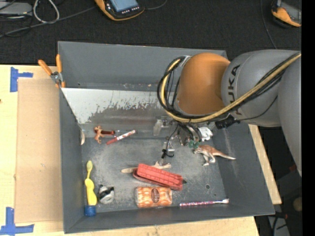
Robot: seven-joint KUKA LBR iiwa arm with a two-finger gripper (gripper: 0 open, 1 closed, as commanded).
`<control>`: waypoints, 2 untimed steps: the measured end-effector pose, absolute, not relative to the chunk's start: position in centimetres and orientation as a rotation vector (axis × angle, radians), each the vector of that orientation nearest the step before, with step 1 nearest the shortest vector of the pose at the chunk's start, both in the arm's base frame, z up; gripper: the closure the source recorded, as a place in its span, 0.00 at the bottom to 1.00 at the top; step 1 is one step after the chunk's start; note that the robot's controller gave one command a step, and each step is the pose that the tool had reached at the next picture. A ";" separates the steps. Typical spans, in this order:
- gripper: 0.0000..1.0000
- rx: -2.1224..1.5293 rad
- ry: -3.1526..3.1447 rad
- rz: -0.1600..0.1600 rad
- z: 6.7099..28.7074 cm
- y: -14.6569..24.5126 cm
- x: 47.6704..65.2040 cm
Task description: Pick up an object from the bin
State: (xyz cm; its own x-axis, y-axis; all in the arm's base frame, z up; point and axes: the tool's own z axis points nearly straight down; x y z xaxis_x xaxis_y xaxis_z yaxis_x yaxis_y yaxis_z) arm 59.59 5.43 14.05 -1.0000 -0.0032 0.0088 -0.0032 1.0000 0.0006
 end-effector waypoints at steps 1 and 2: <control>0.00 0.003 -3.140 -0.002 14.5 5.4 59.8; 0.00 -0.016 -3.143 -0.007 8.5 4.2 55.8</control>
Offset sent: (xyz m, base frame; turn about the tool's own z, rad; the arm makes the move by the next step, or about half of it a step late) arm -0.0473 -0.0165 -0.0705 0.0147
